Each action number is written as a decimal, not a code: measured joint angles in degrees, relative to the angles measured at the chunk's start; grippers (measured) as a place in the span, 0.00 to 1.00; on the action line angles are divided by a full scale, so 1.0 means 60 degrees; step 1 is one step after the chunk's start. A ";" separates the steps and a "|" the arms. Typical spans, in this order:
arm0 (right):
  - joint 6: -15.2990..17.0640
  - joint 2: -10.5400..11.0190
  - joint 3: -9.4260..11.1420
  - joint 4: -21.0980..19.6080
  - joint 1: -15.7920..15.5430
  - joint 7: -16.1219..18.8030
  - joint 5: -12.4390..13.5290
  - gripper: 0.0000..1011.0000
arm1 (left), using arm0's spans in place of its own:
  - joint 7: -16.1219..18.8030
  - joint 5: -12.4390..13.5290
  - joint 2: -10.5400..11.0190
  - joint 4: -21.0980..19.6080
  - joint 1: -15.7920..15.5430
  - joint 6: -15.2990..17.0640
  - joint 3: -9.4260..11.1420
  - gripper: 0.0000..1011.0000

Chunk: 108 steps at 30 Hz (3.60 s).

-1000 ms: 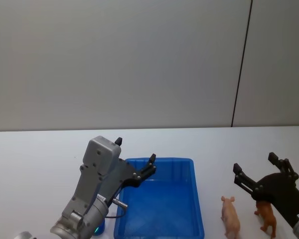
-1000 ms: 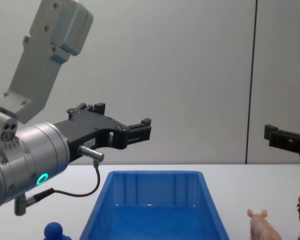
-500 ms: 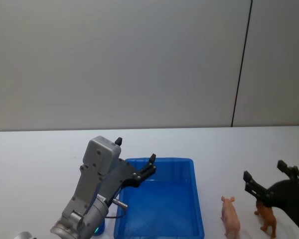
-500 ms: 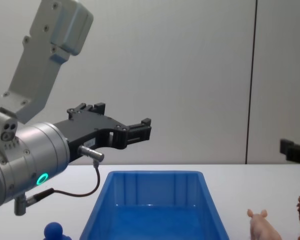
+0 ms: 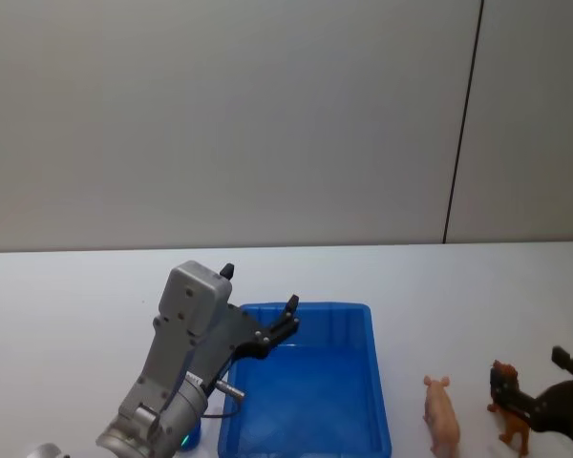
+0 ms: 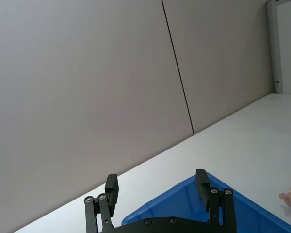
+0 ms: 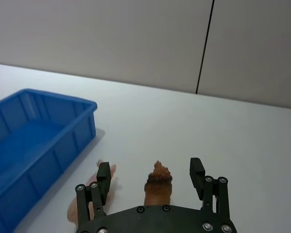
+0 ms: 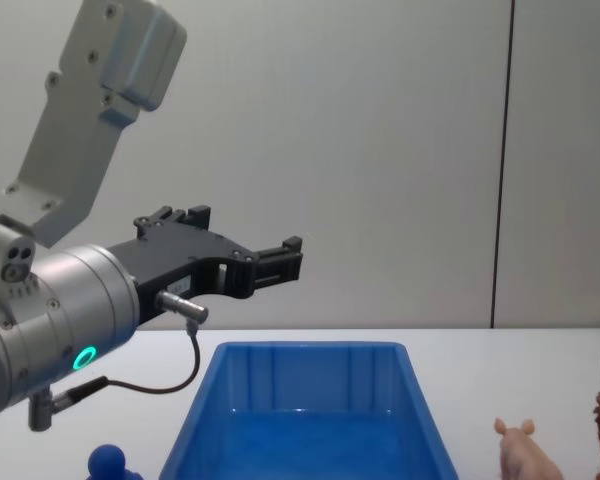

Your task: Pick up the two dolls from the table and place them into the box.

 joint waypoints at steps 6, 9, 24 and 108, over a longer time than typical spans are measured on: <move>0.0265 0.0043 0.0019 0.0153 -0.0020 0.0078 0.0020 0.99 | 0.0001 0.0000 0.0000 0.0000 0.0000 0.0000 -0.0001 0.99; 0.0426 0.0045 0.0020 0.0257 -0.0015 0.0118 0.0031 0.99 | 0.0000 0.0000 0.0000 0.0000 0.0000 0.0000 -0.0001 0.99; 0.1146 -0.0154 -0.0062 0.0832 0.0247 0.0260 0.0223 0.97 | 0.0001 0.0000 0.0000 -0.0001 0.0001 0.0000 -0.0001 0.99; 0.2654 -0.2400 -0.1604 0.1723 0.3543 0.2981 -0.0877 0.62 | 0.0000 0.0000 0.0000 -0.0001 0.0000 0.0000 -0.0001 0.99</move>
